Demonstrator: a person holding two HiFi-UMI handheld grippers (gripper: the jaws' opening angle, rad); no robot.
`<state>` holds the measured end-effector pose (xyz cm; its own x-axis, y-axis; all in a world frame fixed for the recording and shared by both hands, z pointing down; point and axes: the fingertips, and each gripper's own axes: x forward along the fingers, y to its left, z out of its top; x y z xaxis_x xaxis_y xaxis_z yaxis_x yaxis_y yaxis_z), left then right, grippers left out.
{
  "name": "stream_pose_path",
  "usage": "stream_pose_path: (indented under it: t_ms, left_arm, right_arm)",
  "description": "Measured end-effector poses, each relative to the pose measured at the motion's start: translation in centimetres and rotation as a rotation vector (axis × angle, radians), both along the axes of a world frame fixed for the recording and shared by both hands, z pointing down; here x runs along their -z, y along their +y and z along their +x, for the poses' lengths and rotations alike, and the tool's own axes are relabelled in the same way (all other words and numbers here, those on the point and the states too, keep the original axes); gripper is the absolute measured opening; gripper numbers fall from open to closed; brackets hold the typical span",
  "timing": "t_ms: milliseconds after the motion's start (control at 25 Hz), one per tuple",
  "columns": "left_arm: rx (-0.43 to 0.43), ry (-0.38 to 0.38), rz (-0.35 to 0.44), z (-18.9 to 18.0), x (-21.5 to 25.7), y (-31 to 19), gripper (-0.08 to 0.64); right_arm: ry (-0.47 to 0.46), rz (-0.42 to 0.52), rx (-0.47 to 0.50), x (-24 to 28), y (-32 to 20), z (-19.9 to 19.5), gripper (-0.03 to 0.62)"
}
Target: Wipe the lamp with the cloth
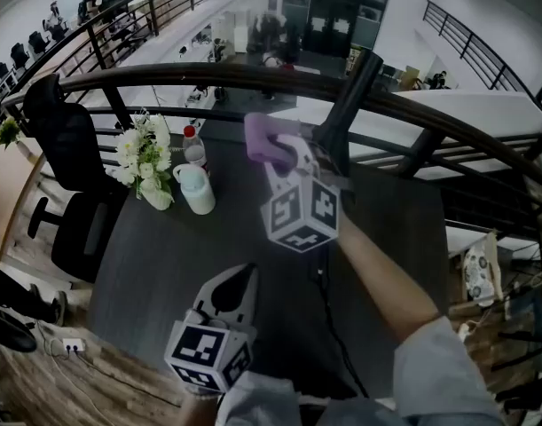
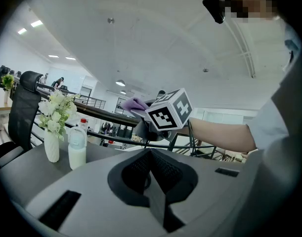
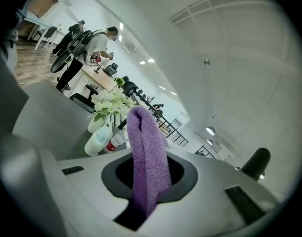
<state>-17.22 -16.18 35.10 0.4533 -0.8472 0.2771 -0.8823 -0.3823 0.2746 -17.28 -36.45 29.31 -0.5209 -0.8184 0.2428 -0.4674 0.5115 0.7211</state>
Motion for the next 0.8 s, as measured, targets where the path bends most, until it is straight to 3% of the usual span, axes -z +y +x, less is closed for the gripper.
stream_pose_path:
  t_ms: [400, 640, 800]
  left_arm:
    - [-0.007, 0.001, -0.005, 0.3, -0.1, 0.3, 0.012]
    - [-0.002, 0.002, -0.002, 0.1, 0.0, 0.5, 0.012]
    - [-0.003, -0.018, -0.022, 0.1, 0.2, 0.7, 0.012]
  right_arm:
    - [0.005, -0.092, 0.057, -4.1, 4.2, -0.7, 0.051]
    - [-0.07, -0.195, 0.095, -5.7, 6.9, -1.1, 0.051]
    - [-0.14, -0.19, 0.052, -4.7, 6.4, -0.5, 0.051]
